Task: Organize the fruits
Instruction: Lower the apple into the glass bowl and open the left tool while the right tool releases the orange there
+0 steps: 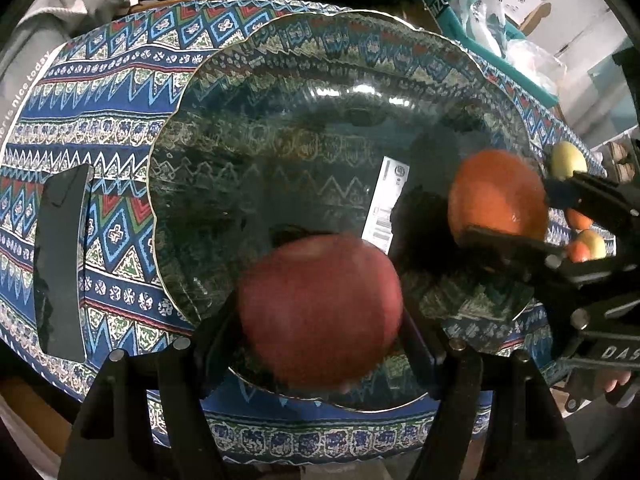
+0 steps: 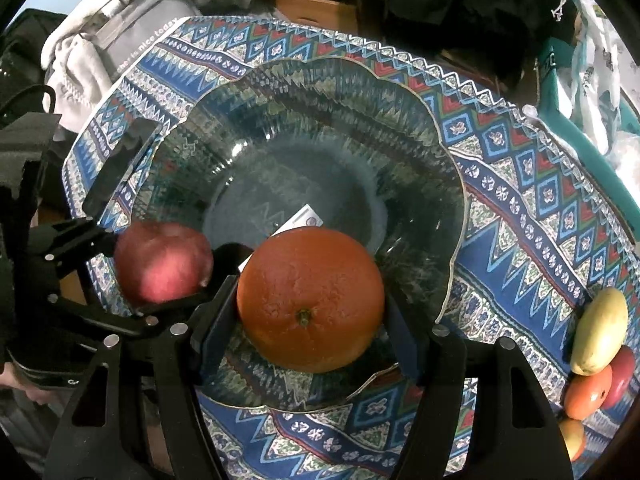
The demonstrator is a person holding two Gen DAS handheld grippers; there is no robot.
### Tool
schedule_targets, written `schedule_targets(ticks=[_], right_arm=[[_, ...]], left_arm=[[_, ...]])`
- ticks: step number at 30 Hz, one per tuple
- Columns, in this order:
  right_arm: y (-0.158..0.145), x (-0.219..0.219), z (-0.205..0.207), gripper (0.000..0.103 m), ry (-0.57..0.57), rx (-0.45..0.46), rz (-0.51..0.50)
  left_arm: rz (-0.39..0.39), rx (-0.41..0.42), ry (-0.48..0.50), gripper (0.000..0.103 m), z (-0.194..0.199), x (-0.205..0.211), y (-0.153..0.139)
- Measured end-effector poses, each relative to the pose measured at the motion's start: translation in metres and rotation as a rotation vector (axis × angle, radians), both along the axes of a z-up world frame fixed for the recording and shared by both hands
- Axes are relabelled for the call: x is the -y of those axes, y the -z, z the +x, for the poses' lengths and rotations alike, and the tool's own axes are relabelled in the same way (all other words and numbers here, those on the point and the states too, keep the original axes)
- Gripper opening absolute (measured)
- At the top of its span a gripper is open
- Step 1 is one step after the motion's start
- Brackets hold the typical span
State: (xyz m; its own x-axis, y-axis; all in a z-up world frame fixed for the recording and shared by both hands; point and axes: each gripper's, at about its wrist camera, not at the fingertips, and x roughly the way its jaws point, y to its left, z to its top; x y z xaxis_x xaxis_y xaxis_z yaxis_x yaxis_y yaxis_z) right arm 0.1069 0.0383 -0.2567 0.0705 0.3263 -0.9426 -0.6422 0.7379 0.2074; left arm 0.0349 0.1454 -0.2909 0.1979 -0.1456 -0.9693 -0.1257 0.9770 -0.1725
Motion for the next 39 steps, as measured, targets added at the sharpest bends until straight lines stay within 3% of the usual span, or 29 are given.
schedule_targets(ticks=[6, 11, 21, 39], right_arm=[[-0.004, 0.002, 0.002, 0.068, 0.013, -0.007, 0.026], [-0.014, 0.011, 0.010, 0.069, 0.056, -0.003, 0.055], [-0.024, 0.019, 0.010, 0.068, 0.068, 0.016, 0.073], [-0.093, 0.081, 0.003, 0.068, 0.178, 0.145, 0.116]], left_arm=[[0.026, 0.020, -0.011, 0.075, 0.003, -0.002, -0.008], [-0.007, 0.007, -0.042, 0.075, 0.001, -0.012, -0.007], [0.001, 0.064, -0.028, 0.075, 0.002, -0.006, -0.035], [0.043, 0.153, 0.073, 0.076, 0.013, 0.045, -0.089]])
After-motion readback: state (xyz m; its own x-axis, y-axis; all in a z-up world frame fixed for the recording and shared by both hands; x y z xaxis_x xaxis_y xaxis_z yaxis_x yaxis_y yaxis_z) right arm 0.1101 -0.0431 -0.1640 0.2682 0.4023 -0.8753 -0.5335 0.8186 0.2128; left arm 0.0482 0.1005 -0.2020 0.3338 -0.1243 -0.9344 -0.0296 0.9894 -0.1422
